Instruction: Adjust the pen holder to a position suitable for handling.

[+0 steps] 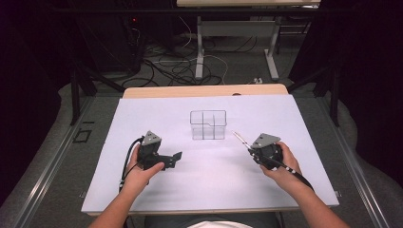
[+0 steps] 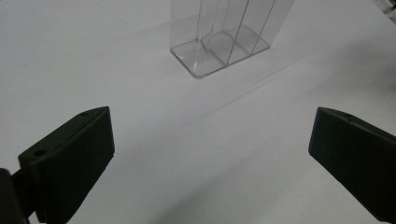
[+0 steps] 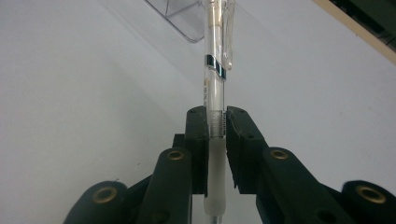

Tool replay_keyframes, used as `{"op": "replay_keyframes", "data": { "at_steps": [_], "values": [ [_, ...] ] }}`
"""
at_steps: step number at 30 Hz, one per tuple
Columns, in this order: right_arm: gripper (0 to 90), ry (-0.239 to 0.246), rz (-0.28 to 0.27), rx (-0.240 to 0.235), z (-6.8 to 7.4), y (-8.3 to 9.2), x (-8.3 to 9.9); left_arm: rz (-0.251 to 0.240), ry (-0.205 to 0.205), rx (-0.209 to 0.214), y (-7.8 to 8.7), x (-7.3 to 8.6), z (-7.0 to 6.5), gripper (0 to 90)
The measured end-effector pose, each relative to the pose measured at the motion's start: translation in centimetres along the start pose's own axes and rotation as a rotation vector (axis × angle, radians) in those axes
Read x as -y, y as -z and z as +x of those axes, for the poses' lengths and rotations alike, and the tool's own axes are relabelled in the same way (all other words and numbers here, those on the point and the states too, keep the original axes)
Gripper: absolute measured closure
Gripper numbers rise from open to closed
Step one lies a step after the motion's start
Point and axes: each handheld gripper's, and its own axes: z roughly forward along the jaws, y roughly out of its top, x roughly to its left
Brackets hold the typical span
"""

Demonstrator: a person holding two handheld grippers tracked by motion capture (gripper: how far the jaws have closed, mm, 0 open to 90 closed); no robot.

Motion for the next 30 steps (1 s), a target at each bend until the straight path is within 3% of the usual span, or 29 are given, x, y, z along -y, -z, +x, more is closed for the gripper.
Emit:
{"op": "replay_keyframes", "data": {
  "at_steps": [2,5,7,8,9,10,11,16,18,20,23,24,25,27,28,30],
  "values": [
    [79.2,0.024,0.001,0.003,0.1,-0.1,-0.1,-0.015,0.014,-0.010,0.0,-0.1,-0.1,0.3],
    [79.1,0.132,-0.017,0.042,0.7,-0.5,-0.5,-0.038,0.046,-0.011,0.0,-0.2,-0.2,0.3],
    [79.1,0.160,-0.026,0.055,1.0,-0.6,-0.6,-0.033,0.049,-0.012,0.1,-0.3,-0.2,0.3],
    [79.1,0.225,-0.048,0.082,1.5,-0.7,-1.0,-0.034,0.050,-0.010,0.1,-0.3,-0.1,0.3],
    [79.1,0.225,-0.048,0.082,1.5,-0.7,-1.0,-0.032,0.047,-0.009,0.1,-0.3,-0.1,0.3],
    [79.2,0.294,-0.080,0.111,2.0,-0.8,-1.4,-0.034,0.041,-0.004,0.1,-0.2,-0.1,0.3],
    [79.2,0.294,-0.080,0.111,2.0,-0.8,-1.4,-0.027,0.037,-0.002,0.1,-0.2,-0.1,0.3],
    [79.2,0.498,-0.149,0.210,3.6,-1.1,-2.3,-0.025,0.034,0.002,0.1,-0.2,-0.1,0.3],
    [79.2,0.618,-0.176,0.247,4.0,-1.4,-2.6,-0.027,0.023,0.000,0.2,-0.3,-0.1,0.3],
    [79.2,0.708,-0.183,0.303,4.5,-1.6,-2.8,-0.026,-0.006,-0.006,0.4,-0.4,-0.2,0.3],
    [79.2,0.816,-0.184,0.338,5.0,-2.0,-2.9,-0.020,-0.028,-0.007,0.5,-0.6,-0.3,0.3],
    [79.2,0.895,-0.174,0.356,5.3,-2.1,-3.0,-0.016,-0.034,-0.002,0.5,-0.6,-0.3,0.3],
    [79.2,0.895,-0.174,0.356,5.3,-2.1,-3.0,-0.012,-0.042,-0.001,0.5,-0.7,-0.4,0.3],
    [79.2,0.955,-0.169,0.369,5.4,-2.2,-3.1,-0.019,-0.055,0.002,0.5,-0.7,-0.5,0.3],
    [79.2,1.018,-0.164,0.389,5.4,-2.1,-3.4,-0.016,-0.061,0.001,0.5,-0.8,-0.6,0.3],
    [79.2,1.062,-0.133,0.387,5.5,-1.9,-3.7,-0.018,-0.062,0.018,0.6,-0.9,-0.6,0.4]
  ]
}}
